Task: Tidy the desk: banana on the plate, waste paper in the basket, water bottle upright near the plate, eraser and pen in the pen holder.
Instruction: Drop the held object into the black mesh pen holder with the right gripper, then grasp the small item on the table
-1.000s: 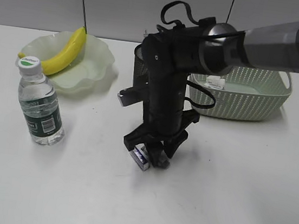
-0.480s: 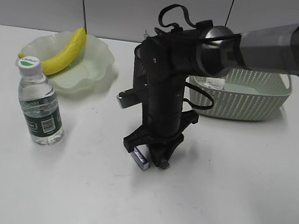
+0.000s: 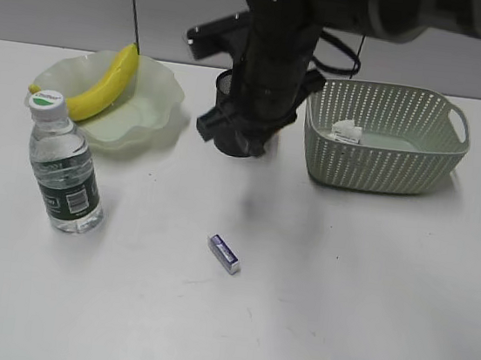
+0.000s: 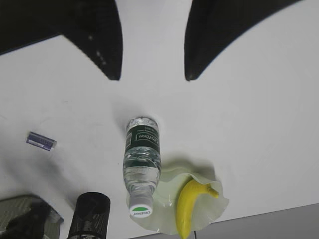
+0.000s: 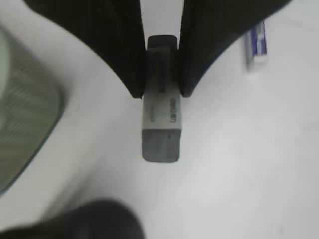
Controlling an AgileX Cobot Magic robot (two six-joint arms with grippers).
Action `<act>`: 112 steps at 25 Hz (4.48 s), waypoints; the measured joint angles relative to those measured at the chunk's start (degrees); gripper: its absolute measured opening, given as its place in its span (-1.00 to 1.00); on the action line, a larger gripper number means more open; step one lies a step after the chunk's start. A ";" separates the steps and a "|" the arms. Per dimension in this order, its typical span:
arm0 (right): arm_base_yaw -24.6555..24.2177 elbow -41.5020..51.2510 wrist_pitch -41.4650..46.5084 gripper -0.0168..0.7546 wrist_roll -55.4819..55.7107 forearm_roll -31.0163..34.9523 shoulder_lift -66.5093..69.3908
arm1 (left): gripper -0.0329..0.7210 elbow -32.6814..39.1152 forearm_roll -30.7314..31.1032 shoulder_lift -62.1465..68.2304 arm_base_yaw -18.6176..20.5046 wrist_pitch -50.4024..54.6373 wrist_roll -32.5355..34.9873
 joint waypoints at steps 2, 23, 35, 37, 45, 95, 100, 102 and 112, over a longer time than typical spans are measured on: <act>-0.04 -1.16 -4.39 -0.53 1.15 -3.56 -1.04 | -0.09 0.00 0.00 0.00 0.00 0.00 0.00; -5.69 -1.62 -29.69 -0.23 7.94 -7.76 6.19 | -0.09 0.00 0.00 0.00 0.00 0.00 0.00; -5.75 -3.25 -14.00 0.37 8.59 -7.47 1.55 | -0.09 0.00 0.00 0.00 0.00 0.00 0.00; -5.75 -3.44 -7.58 0.34 5.99 -6.02 -1.17 | -0.09 0.00 0.00 0.00 0.00 0.00 0.00; -5.75 6.68 10.69 0.14 -1.13 -0.50 -12.09 | -0.09 0.00 0.00 0.00 0.00 0.00 0.00; -5.75 72.02 5.09 0.09 -0.62 3.21 -123.92 | -0.09 -12.17 -35.03 70.65 -18.62 -27.07 -6.23; -5.75 72.02 5.09 0.09 -0.62 3.21 -123.92 | -0.09 -21.02 -35.10 84.96 -24.69 -29.40 -16.00; -5.75 72.02 5.09 0.09 -0.62 3.21 -123.92 | -0.09 -25.53 -35.10 90.87 -25.43 -29.14 -18.68; -5.75 72.02 5.09 0.09 -0.62 3.21 -123.92 | -0.09 -46.16 -20.43 110.45 -25.69 -15.09 -40.39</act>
